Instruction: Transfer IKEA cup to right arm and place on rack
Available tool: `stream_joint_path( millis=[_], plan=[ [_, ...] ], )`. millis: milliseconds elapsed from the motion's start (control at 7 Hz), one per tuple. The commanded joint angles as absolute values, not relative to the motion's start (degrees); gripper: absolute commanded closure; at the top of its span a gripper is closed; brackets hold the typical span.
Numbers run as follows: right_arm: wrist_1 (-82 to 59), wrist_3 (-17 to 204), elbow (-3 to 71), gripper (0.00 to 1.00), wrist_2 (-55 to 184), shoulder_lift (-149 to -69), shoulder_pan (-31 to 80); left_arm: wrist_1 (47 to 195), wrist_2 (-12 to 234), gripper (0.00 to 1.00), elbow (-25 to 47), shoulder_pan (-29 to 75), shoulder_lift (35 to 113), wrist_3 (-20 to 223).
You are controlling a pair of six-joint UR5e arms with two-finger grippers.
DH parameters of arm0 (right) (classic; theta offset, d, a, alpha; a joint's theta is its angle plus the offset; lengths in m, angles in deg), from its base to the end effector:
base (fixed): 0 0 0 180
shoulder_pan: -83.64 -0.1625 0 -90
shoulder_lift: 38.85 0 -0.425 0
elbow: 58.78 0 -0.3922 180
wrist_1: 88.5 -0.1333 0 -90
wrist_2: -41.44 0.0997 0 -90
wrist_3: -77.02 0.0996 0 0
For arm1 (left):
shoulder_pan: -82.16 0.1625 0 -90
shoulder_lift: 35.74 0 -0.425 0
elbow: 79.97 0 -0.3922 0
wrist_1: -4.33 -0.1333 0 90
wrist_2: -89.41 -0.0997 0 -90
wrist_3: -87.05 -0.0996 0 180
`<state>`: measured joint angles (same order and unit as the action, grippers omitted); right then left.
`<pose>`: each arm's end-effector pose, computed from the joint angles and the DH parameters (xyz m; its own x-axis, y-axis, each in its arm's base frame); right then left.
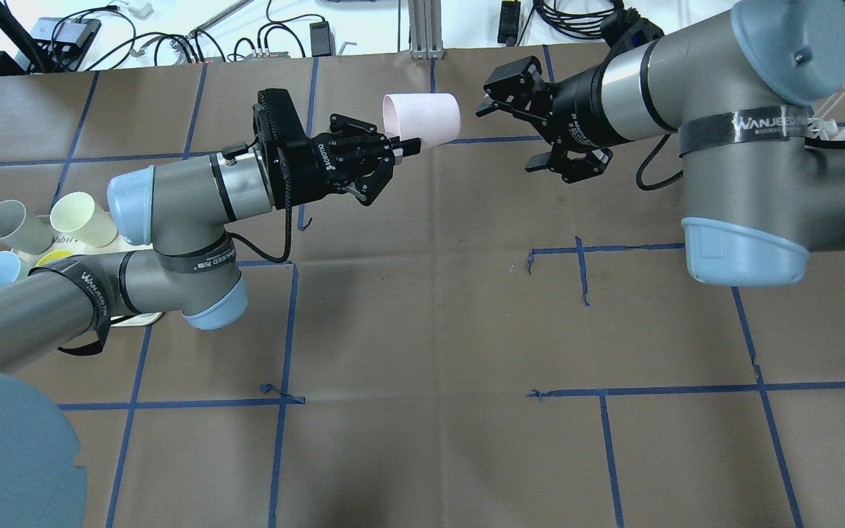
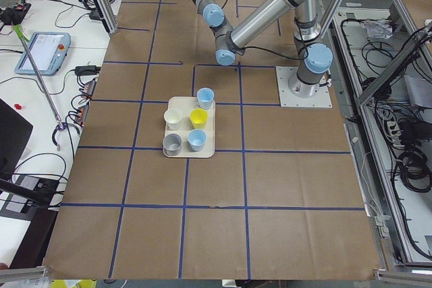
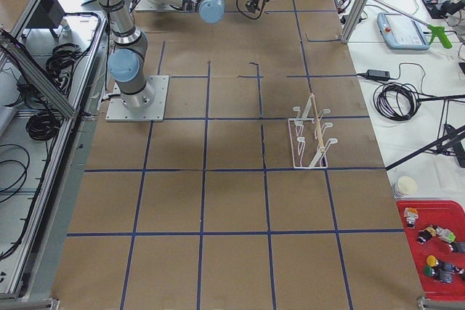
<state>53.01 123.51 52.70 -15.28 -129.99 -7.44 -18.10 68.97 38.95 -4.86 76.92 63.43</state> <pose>0.1971 -0.4841 0.4314 -0.5835 0.4141 -0.6986 0.5912 0.8064 -0.0158 -0.2010 -0.4975 0.3175 -0.3687 0.9271 0.0683 0.1336 0.1255 -0.9831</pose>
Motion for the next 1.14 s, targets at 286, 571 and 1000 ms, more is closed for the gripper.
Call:
stream_joint_path(
  millis=[286, 571, 1000],
  plan=[
    [83.0, 141.1, 61.6, 0.01, -9.9, -129.2, -7.7, -24.4, 68.3, 1.0, 38.9, -4.8, 77.1, 76.7],
    [91.0, 143.5, 66.6, 0.02, -10.2, -129.2, -6.4, -24.4, 68.1, 1.0, 38.9, -4.8, 77.1, 78.7],
    [109.1, 154.7, 68.4, 0.02, -10.2, -123.9, -6.4, -24.5, 68.0, 1.0, 38.9, -4.9, 77.1, 79.5]
  ],
)
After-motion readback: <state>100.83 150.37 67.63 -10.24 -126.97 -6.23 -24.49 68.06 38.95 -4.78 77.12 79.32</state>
